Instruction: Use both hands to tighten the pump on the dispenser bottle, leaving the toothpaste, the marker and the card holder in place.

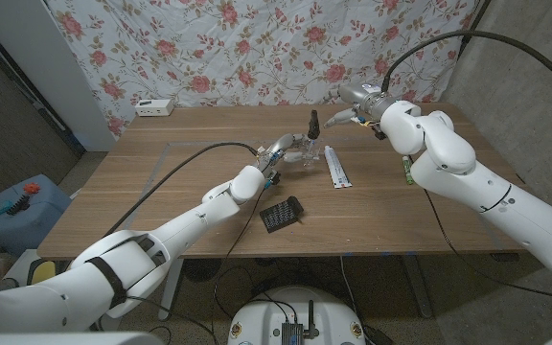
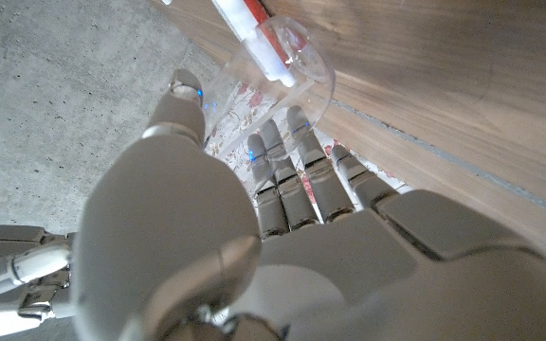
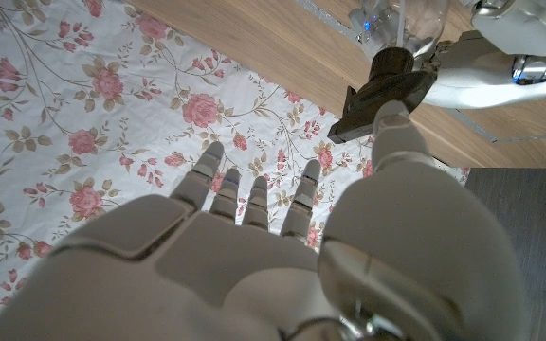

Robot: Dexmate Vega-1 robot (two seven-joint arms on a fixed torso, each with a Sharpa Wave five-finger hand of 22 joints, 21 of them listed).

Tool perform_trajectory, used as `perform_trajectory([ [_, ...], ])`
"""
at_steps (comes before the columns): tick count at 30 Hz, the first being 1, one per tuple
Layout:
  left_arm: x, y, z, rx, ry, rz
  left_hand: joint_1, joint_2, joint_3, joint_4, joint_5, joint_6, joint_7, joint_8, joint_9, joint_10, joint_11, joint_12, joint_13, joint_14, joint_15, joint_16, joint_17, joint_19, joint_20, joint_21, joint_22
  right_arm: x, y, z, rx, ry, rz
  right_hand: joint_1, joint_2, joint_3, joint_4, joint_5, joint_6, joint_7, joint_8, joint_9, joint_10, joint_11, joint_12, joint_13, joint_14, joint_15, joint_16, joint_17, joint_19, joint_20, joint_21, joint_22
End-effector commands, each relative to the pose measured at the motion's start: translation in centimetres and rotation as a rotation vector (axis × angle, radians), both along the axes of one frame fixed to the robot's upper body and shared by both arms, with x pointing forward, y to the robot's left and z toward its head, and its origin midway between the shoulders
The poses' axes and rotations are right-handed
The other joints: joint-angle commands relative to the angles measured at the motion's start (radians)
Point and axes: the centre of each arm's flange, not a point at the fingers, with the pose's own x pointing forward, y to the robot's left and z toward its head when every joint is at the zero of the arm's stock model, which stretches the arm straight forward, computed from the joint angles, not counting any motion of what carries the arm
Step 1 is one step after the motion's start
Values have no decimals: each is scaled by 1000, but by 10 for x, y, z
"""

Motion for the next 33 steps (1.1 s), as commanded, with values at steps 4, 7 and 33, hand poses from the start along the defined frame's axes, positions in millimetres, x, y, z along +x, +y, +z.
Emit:
perform_trajectory([
  [4, -2, -4, 1, 11, 1, -5, -51, 109, 44, 35, 6, 144, -24, 10, -1, 49, -41, 3, 2, 8, -91, 3, 3, -2, -82, -1, 2, 3, -4, -2, -71, -53, 116, 45, -11, 17, 0, 17, -17, -4, -10, 0, -8, -18, 7, 1, 0, -15, 8, 2, 11, -2, 4, 1],
  [7, -2, -4, 1, 11, 2, -6, -51, 110, 44, 36, 6, 145, -26, 10, -1, 50, -39, 2, 3, 8, -89, 3, 3, -2, -80, -2, 2, 3, -5, -2, -84, -71, 132, 57, -14, 20, 0, 20, -22, -4, -13, -2, -11, -19, 7, 1, -2, -20, 7, 2, 9, -3, 2, 1],
  [33, -6, -3, 0, 11, 1, 5, -57, 112, 47, 37, 6, 147, -28, 11, -1, 49, -40, -3, 6, 9, -89, 2, 4, -2, -80, -1, 2, 18, -7, 4, -166, -61, 183, 259, -43, 72, 4, 86, 35, -5, -13, -12, -58, -52, 7, -1, -63, -30, -4, 2, -11, -28, -5, 1],
])
